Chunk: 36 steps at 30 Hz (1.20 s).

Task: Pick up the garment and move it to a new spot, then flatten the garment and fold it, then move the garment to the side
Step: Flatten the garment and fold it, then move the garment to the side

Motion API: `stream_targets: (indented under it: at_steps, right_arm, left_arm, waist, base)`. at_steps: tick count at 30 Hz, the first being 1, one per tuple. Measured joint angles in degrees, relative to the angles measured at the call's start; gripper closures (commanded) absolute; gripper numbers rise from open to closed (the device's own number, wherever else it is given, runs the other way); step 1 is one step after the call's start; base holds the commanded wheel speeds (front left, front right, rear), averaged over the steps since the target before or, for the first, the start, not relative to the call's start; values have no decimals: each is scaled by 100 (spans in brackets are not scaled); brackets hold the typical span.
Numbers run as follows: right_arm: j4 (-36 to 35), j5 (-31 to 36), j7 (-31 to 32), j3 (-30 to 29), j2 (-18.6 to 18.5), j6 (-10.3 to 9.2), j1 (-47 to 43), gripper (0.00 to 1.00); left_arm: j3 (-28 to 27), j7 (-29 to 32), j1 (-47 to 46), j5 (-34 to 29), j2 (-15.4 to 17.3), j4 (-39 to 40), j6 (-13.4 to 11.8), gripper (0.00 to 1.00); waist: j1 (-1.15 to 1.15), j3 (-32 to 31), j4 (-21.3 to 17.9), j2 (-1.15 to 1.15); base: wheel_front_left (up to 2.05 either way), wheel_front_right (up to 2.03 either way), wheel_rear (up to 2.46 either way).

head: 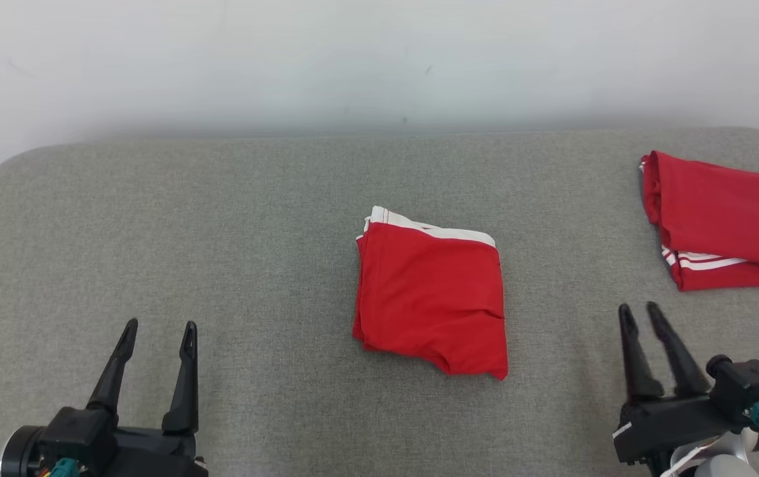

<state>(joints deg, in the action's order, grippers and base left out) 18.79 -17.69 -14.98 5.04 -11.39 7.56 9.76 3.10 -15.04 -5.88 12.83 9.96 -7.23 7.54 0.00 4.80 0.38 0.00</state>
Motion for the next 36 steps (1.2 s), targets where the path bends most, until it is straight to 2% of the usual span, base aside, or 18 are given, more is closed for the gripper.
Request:
stream_targets:
  at_steps: [8,18,36]
  right_arm:
    - [-336,318,-1,-344,241,0,-412,0]
    - [-539,588,1,-479,517,0,-751,0]
    - [-570,630,91,-441,531,0,-747,0]
  left_arm:
    - [-141,0,135,-23,27,-113,0,0]
    - [-322,0,295,-69,-11,-197,0,0]
    - [-374,0,313,-116,40,-393,0,0]
  waist:
    - [0,-119,-9,0]
    - [0,-197,81,0]
    - [0,-249,127,0]
  base:
    - [0,0,0]
    - [0,0,0]
    - [0,0,0]
